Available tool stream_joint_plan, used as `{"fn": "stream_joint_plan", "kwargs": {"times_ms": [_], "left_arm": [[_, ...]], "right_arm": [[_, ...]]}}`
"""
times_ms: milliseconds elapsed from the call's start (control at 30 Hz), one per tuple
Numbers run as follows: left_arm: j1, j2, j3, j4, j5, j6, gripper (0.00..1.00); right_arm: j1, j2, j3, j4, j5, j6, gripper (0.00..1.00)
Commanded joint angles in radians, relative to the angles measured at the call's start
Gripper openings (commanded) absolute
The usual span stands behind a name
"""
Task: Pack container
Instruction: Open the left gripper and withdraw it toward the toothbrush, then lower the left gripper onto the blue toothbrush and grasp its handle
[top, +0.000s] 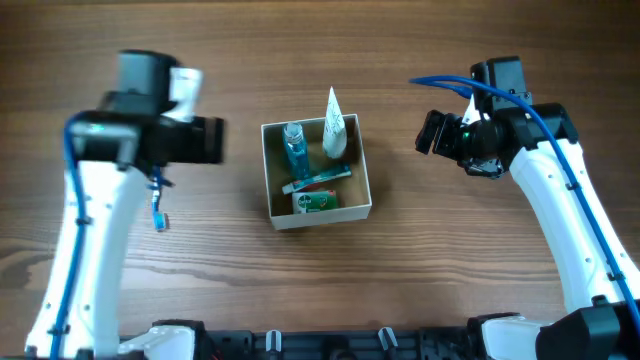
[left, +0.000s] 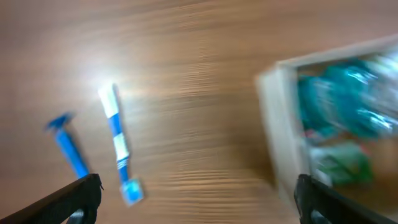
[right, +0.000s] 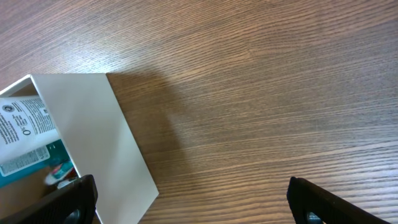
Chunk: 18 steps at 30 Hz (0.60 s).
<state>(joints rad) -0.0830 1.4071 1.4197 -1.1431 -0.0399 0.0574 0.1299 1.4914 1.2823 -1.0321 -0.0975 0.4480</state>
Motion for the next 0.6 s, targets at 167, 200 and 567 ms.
{"fn": "stream_joint_plan", "kwargs": {"times_ms": [167, 200, 567], "left_arm": [[0.288, 0.180, -0.090, 0.035, 0.024, -0.100, 1.00], [0.303, 0.207, -0.111, 0.053, 0.039, -0.100, 1.00], [0.349, 0.475, -0.159, 0.201, 0.080, -0.100, 1.00]], "right_arm": [[0.000, 0.008, -0.002, 0.002, -0.005, -0.011, 0.99], [0.000, 0.008, -0.002, 0.001, -0.005, -0.011, 0.99], [0.000, 0.008, -0.002, -0.018, -0.005, -0.011, 0.99]]}}
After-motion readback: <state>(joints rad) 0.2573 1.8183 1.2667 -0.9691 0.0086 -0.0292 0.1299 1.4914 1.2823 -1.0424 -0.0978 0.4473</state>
